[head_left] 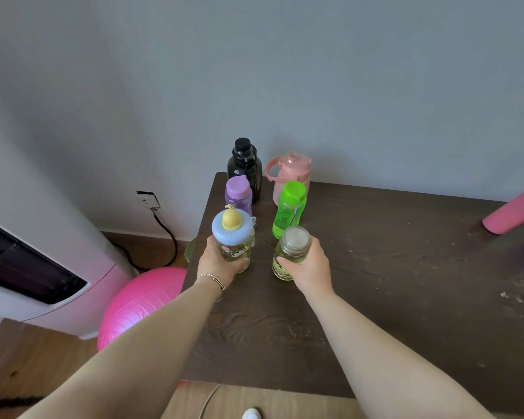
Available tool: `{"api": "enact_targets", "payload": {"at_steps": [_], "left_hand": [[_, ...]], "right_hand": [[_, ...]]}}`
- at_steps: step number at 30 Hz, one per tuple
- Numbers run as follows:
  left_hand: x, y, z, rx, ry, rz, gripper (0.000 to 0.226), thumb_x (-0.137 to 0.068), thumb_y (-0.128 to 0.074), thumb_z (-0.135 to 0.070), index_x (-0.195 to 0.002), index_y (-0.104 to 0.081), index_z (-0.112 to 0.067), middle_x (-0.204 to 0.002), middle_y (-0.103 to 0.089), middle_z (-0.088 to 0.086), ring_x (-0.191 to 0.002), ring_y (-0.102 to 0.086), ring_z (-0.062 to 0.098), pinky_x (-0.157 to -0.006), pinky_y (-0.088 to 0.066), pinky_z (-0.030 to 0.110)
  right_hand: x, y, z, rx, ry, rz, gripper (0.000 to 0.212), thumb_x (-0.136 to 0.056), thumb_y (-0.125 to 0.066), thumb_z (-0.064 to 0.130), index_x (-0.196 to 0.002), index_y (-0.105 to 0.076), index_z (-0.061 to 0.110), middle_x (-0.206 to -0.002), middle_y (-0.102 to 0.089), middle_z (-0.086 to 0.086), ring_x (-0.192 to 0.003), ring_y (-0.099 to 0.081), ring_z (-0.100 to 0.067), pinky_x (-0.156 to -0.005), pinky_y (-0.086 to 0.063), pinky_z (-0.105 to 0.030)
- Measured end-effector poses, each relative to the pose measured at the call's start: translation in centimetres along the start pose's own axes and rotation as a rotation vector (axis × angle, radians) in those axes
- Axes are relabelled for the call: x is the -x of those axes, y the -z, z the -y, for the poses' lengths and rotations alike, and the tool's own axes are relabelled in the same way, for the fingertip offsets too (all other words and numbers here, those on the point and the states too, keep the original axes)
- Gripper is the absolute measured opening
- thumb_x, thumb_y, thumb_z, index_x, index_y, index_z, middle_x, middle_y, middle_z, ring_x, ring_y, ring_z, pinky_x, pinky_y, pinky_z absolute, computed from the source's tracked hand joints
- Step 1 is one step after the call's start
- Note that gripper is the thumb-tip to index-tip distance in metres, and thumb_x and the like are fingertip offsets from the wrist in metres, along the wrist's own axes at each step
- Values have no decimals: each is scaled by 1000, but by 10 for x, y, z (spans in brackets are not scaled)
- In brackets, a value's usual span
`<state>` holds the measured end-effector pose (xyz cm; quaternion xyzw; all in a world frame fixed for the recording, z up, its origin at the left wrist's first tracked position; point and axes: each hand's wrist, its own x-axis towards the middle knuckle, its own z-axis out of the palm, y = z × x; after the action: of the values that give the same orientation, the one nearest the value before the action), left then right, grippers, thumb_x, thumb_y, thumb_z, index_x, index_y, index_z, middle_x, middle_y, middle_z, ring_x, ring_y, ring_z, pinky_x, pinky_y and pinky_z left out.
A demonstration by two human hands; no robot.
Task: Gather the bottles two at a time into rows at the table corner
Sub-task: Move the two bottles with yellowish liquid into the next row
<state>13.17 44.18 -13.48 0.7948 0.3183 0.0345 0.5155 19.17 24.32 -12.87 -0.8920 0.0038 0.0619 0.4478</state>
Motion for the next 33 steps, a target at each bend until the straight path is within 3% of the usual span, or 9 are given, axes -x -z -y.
{"api": "enact_targets", "payload": {"at_steps": [8,19,25,28,30,33], "left_hand": [[-5,-5,5,-20,-5,42,67,-66,-87,-26,-116,-42,-26,-101,-60,-10,-90,-58,15,-77,-41,25],[-6,-3,14,-90,-31,59,73,-66,-87,-28,-121,-40,-24,-104,-58,-9,-90,-55,16,-77,-41,26],[-8,-7,17,-153,21,97,79,-72,-83,-34,-133,-35,-17,-124,-57,2,-108,-57,26,-81,-42,30],[-3,-11,21,-212,73,107,77,-77,-77,-40,-136,-35,-12,-134,-52,9,-119,-53,32,-91,-43,36],[2,-14,21,-232,118,114,78,-77,-74,-47,-135,-36,-11,-133,-52,12,-119,-53,34,-95,-44,40],[12,-17,15,-320,179,118,73,-81,-66,-54,-130,-40,-6,-128,-54,16,-115,-54,36,-91,-44,40]], "right_hand": [[-1,-7,-4,3,-12,-4,78,-65,-89,35,-129,-47,23,-126,-59,1,-117,-56,-21,-89,-42,-27],[2,-10,-12,13,1,21,81,-65,-88,38,-132,-44,24,-129,-56,2,-118,-55,-20,-95,-46,-32],[2,-6,-10,67,1,82,86,-69,-87,37,-138,-39,18,-137,-52,-4,-124,-52,-25,-97,-42,-34],[5,2,-8,127,1,133,85,-73,-84,38,-142,-37,18,-140,-51,-5,-127,-50,-27,-100,-41,-36],[7,10,-6,164,-6,170,84,-77,-80,40,-145,-35,19,-142,-51,-5,-129,-48,-27,-102,-40,-36],[15,26,-7,235,18,187,86,-82,-75,44,-150,-31,16,-150,-44,-6,-136,-42,-26,-108,-37,-38]]}}
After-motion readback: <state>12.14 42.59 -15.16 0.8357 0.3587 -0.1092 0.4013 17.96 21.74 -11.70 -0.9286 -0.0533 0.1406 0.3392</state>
